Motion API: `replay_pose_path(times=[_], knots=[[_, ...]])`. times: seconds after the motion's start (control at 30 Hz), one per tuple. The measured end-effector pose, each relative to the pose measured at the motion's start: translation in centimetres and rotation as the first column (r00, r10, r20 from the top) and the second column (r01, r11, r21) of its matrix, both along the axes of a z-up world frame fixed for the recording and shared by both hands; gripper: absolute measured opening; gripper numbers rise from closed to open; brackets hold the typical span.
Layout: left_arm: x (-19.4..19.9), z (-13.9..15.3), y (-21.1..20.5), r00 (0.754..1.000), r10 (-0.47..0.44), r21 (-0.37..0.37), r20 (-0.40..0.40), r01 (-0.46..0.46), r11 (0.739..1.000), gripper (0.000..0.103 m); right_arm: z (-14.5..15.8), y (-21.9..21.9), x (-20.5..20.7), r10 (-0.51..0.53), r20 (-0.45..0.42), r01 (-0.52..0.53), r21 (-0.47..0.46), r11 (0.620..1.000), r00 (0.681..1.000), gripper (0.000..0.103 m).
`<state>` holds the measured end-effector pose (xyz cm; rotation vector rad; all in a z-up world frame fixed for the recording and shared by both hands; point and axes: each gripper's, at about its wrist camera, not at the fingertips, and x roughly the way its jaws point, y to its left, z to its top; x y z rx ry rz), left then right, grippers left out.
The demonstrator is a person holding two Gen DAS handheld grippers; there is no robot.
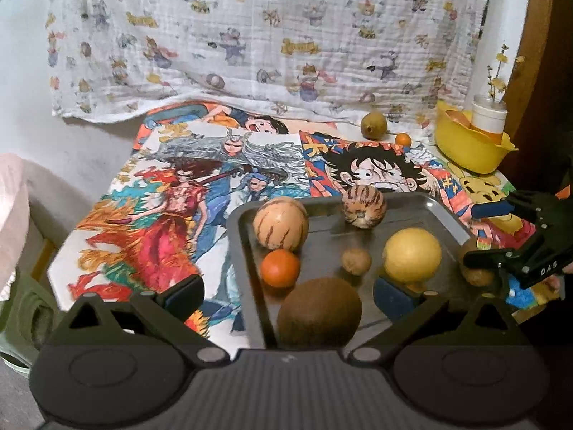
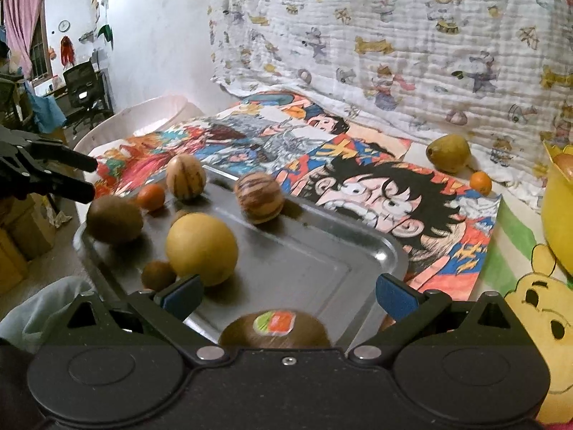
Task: Organize fruits
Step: 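Lift both open tools away from the tray, then move left tool onto the yellow pear while right tool approaches the small tangerine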
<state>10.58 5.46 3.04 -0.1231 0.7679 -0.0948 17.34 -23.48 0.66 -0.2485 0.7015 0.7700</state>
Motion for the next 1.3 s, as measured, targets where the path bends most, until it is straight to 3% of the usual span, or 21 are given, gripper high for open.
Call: replay_pose_path(times=[0.23,0.53,0.9,1.13,1.3], knots=[[5.1,0.0,-0.8,0.998,0.000,-0.091,-0.066,-0.006,0.996,0.102,0.1,-0.1,2.6,-0.030,0.011,0.029,0.008,1.000,1.000,0.102],[10.8,2.0,-2.8,0.996,-0.035,-0.086,-0.077,0.028,0.996,0.102,0.3,-0.1,6.4,-0.070,0.009,0.070,-0.014,0.997,0.997,0.102],[17.2,4.2,-4.8,0.997,-0.069,0.002,-0.043,0.069,0.998,0.102,0.3,-0.9,10.7,-0.149,0.080,0.151,-0.016,0.988,0.986,0.102],[22.7,2.6,-7.4,0.988,-0.137,0.047,-0.072,0.140,0.989,0.102,-0.7,-1.4,13.0,-0.221,0.141,0.231,-0.057,0.971,0.965,0.102],[26.8,1.1,-9.0,0.985,-0.165,0.044,-0.049,0.167,0.985,0.102,-1.5,-1.8,14.8,-0.264,0.158,0.279,-0.080,0.957,0.952,0.102]])
